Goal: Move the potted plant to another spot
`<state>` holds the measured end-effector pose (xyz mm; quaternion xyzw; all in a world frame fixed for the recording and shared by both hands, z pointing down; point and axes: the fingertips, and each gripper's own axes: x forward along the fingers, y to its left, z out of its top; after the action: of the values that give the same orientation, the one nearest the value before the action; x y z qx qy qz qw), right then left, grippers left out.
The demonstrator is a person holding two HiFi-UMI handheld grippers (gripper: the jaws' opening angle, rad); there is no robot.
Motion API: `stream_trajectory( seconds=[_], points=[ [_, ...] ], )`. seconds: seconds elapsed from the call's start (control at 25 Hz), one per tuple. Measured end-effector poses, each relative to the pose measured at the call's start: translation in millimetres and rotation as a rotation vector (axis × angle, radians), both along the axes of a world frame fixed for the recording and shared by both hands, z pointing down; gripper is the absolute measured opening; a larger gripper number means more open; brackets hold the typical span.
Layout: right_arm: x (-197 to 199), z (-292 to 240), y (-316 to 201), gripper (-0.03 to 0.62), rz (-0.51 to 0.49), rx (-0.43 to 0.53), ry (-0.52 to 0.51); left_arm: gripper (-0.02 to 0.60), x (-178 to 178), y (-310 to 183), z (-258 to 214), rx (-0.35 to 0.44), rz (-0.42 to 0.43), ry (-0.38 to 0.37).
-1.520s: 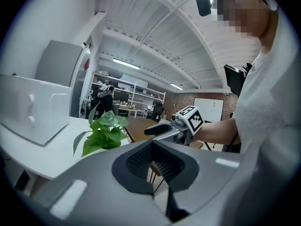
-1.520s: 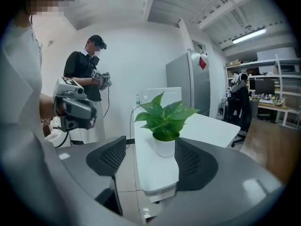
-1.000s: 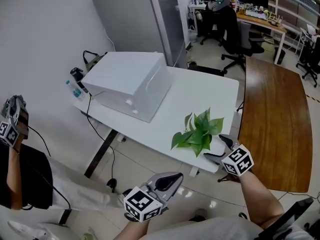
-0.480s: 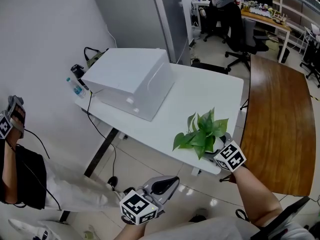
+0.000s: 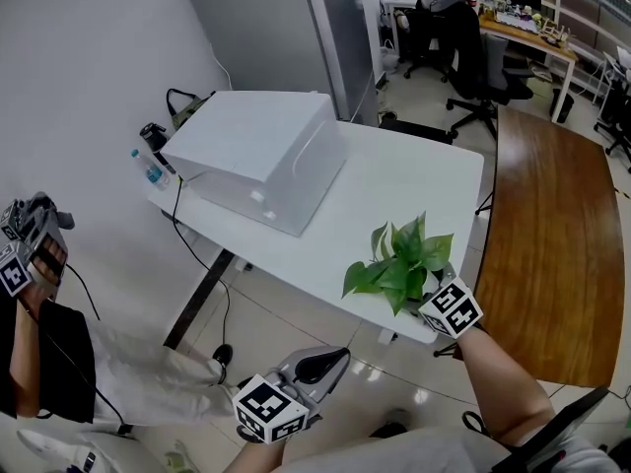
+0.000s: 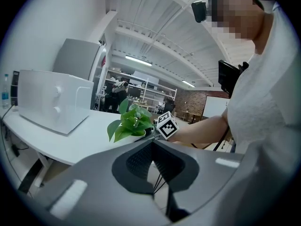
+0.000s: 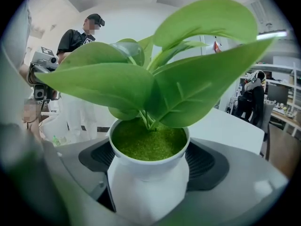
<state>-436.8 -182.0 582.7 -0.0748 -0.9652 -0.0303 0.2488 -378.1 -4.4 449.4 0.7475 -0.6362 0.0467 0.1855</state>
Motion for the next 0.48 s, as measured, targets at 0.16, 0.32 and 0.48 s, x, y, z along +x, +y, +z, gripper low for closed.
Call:
stream_trajectory(
  seconds=[0.16,0.32,0.48],
  points=[
    [4.8,2.8,-1.9,0.45,0.009,0.0,-0.007,-0.017,4.9,-2.0,2.2,0.001,0.004,-0.001],
    [5.0,2.1,-2.4,0.449,0.012,-0.005,-0.007,-0.017,5.8,-2.0,1.6,0.006,0.007,-0.001],
    [3.4,1.1,-4.0,0.454,0.024,-0.011,0.0,-0.017,1.9,-1.0,0.8,0.007,0.008,0.001]
  ],
)
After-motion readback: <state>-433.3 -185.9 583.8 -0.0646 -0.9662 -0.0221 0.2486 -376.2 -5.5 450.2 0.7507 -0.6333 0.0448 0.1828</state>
